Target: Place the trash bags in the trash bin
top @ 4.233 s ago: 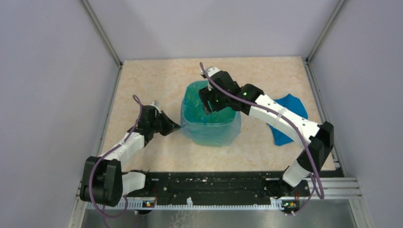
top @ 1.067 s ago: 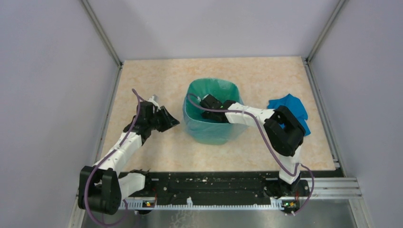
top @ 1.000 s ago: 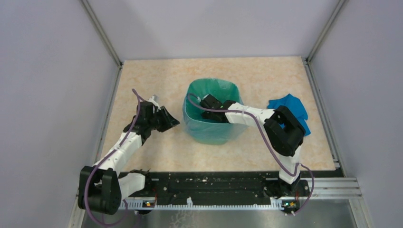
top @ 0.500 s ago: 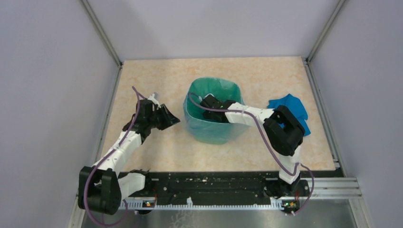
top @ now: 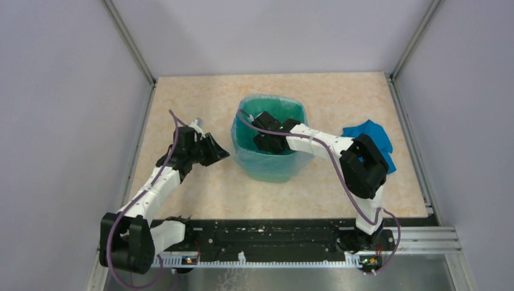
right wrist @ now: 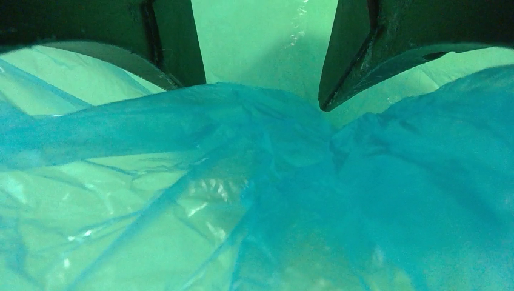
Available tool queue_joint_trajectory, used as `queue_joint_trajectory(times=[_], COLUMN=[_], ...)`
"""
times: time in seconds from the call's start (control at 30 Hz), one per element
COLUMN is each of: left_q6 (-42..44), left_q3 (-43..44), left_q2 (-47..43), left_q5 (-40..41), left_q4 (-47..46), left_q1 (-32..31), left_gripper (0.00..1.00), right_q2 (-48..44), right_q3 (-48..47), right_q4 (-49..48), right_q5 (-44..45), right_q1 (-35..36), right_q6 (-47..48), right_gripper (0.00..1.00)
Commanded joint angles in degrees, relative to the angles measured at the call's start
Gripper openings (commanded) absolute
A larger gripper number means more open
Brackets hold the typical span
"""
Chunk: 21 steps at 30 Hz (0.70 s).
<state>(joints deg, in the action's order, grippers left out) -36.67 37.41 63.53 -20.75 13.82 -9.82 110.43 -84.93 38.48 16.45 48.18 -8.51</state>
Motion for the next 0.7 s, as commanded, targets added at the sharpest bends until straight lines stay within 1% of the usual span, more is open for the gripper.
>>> queue_joint_trajectory(times=[0.0, 0.23, 0.33, 0.43, 0.67], left_q6=[0.85, 0.76, 0.88, 0.98, 0.75], left_q3=[1.70, 1.86, 2.27, 2.58, 2.93], left_q2=[-0.10, -0.18, -0.36, -0.67, -0.48], left_q5=[-0.86, -1.54, -1.83, -1.96, -2.53], left_q4=[-1.24, -1.44, -1.05, -0.86, -0.66], left_q1=[-0.11, -0.11, -0.11, -0.11, -0.11], left_gripper=[0.38, 0.38, 0.38, 0.38, 0.38], right_q2=[-2.36, -2.87, -3.82, -5.04, -7.33], right_q3=[-3.20, -2.35, -1.47, -1.15, -1.97], right_q4=[3.13, 4.86, 4.32, 3.77, 3.44], right_q5=[-1.26, -0.54, -0.70, -1.34, -4.36], right_q1=[-0.81, -0.85, -0.81, -0.81, -0.74], right_q6=[-1.40, -2.62, -3.31, -3.81, -4.68], right_gripper=[0.68, 0.64, 0.59, 0.56, 0.55])
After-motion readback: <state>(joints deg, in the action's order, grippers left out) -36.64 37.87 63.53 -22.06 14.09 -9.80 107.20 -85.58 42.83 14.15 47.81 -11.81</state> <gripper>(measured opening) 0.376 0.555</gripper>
